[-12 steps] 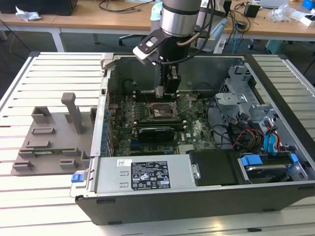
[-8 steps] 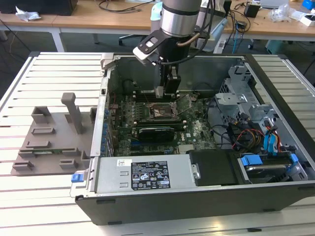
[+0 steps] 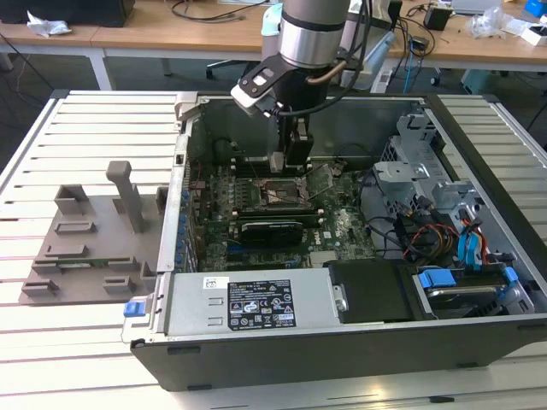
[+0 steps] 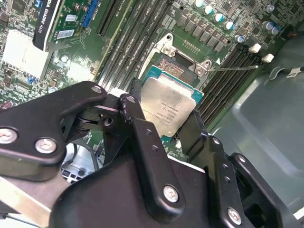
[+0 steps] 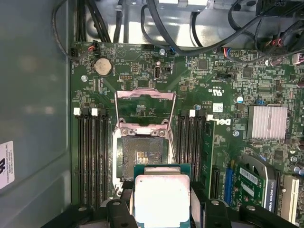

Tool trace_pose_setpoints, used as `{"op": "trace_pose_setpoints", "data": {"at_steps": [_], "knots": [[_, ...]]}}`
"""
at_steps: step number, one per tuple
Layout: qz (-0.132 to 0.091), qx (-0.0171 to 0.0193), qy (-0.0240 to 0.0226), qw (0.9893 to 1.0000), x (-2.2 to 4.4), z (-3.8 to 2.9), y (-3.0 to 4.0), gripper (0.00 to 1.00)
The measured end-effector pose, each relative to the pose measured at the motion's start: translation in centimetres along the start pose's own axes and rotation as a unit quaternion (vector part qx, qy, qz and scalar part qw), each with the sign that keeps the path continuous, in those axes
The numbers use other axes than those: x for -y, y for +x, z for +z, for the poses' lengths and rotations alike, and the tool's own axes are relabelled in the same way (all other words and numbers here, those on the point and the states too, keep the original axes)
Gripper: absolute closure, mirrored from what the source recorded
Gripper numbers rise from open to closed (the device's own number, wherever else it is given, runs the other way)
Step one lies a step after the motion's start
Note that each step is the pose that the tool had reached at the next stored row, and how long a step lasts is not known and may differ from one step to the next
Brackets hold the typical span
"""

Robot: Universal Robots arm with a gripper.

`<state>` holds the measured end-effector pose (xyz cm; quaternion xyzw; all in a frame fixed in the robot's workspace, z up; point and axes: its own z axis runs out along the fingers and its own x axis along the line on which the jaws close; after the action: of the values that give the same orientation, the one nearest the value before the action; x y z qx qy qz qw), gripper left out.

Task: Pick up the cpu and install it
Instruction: 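Place the cpu into insertion slot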

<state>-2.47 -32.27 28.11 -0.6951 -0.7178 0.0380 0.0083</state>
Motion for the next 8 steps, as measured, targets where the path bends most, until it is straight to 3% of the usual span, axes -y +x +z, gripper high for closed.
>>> {"op": "trace_pose_setpoints", "data": {"at_steps": [8], "knots": [[0.0, 0.0002, 0.0, 1.0, -0.04, 0.6, 0.02, 0.45]]}}
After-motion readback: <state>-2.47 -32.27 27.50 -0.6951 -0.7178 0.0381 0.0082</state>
